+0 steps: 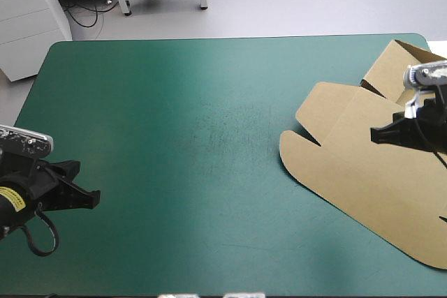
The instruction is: Fold the box
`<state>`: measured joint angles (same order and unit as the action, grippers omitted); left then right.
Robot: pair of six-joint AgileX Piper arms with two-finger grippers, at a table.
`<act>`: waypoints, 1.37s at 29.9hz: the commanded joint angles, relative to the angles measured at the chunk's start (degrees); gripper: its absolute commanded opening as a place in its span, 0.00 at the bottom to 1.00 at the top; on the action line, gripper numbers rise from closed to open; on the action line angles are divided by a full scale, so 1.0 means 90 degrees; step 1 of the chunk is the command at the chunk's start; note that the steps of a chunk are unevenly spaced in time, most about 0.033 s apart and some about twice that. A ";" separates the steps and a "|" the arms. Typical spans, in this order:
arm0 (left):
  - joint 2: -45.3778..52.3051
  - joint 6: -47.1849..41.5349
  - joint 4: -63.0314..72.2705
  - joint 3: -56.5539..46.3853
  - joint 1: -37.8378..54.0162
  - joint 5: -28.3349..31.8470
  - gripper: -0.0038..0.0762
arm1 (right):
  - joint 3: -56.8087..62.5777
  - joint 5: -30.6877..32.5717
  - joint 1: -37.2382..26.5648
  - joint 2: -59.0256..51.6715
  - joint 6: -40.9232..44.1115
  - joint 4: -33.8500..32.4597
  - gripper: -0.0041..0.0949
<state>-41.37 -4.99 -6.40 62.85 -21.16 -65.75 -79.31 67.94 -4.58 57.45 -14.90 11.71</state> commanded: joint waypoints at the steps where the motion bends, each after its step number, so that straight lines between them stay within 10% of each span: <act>1: 0.0131 0.0104 -0.0031 -0.0019 -0.0023 0.0881 0.01 | 0.0504 -0.0851 0.0019 -0.0811 -0.0169 0.0227 0.02; 12: 0.1563 0.0239 0.0321 -0.1931 -0.0023 0.2491 0.01 | 0.2568 -0.2286 0.0019 -0.2811 -0.0596 0.0476 0.02; 26: 0.2378 0.0495 0.0053 -0.2872 -0.0023 0.2996 0.01 | 0.5534 -0.4688 0.0019 -0.5167 -0.0581 0.0731 0.02; 41: 0.3212 0.0211 -0.0387 -0.3894 -0.0023 0.3382 0.01 | 0.6671 -0.4855 0.0019 -0.6578 -0.0543 0.0741 0.02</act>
<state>-13.44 -2.07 -9.16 27.25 -21.16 -40.13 -17.90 28.83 -4.51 -0.72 -19.54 17.82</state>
